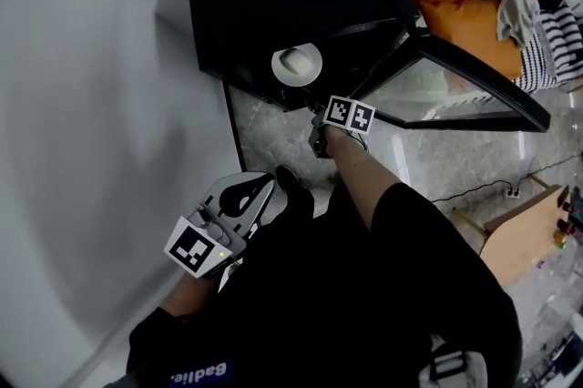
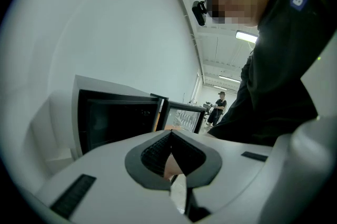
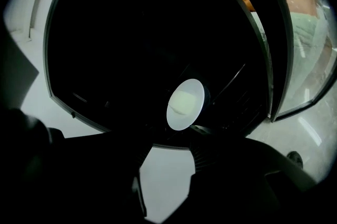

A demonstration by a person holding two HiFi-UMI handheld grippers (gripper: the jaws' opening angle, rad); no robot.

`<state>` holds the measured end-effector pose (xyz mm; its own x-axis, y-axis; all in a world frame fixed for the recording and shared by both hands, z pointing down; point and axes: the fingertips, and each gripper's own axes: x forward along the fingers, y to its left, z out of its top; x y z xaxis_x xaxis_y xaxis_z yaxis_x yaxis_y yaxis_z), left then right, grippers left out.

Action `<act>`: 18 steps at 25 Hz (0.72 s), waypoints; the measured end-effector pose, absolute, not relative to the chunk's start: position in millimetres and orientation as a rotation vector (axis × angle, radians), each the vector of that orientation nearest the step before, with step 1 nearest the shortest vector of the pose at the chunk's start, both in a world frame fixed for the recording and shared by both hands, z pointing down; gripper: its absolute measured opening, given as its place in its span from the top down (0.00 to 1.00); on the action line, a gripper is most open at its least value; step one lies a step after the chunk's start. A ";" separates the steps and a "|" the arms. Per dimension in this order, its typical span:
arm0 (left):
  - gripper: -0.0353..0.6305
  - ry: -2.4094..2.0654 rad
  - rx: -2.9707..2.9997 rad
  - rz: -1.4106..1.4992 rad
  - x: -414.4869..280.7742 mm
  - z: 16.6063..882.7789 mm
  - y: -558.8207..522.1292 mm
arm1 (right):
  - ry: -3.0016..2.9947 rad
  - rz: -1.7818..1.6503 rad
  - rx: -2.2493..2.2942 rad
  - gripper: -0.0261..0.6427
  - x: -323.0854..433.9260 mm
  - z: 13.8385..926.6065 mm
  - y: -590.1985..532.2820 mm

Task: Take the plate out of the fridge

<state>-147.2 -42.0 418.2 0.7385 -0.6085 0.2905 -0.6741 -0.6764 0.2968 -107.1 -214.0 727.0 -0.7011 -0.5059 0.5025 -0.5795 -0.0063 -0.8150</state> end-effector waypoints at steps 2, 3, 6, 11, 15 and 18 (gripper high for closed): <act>0.94 -0.974 2.561 0.251 -148.5 419.9 -43.6 | -2.139 1.901 1.225 0.67 -108.7 736.5 -220.1; 0.94 -0.969 2.563 0.255 -148.6 420.7 -44.2 | -2.118 1.938 1.246 0.67 -108.8 742.0 -222.9; 0.94 -0.953 2.558 0.268 -148.7 426.6 -42.6 | -2.041 2.062 1.316 0.67 -108.3 761.1 -229.7; 0.94 -0.928 2.525 0.308 -150.8 444.8 -33.0 | -1.949 2.198 1.401 0.67 -110.1 787.6 -243.7; 0.94 -0.923 2.491 0.336 -154.9 458.3 -25.0 | -1.885 2.280 1.448 0.67 -112.6 806.1 -251.4; 0.94 -0.921 2.470 0.347 -159.2 464.5 -21.4 | -1.864 2.315 1.465 0.67 -115.2 813.5 -255.4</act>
<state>-159.2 -21.4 464.5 0.7416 -0.5463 0.3894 -0.6675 -0.6592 0.3463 -115.2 -255.4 813.5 -0.5974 -0.6130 0.5171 -0.3741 -0.3572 -0.8558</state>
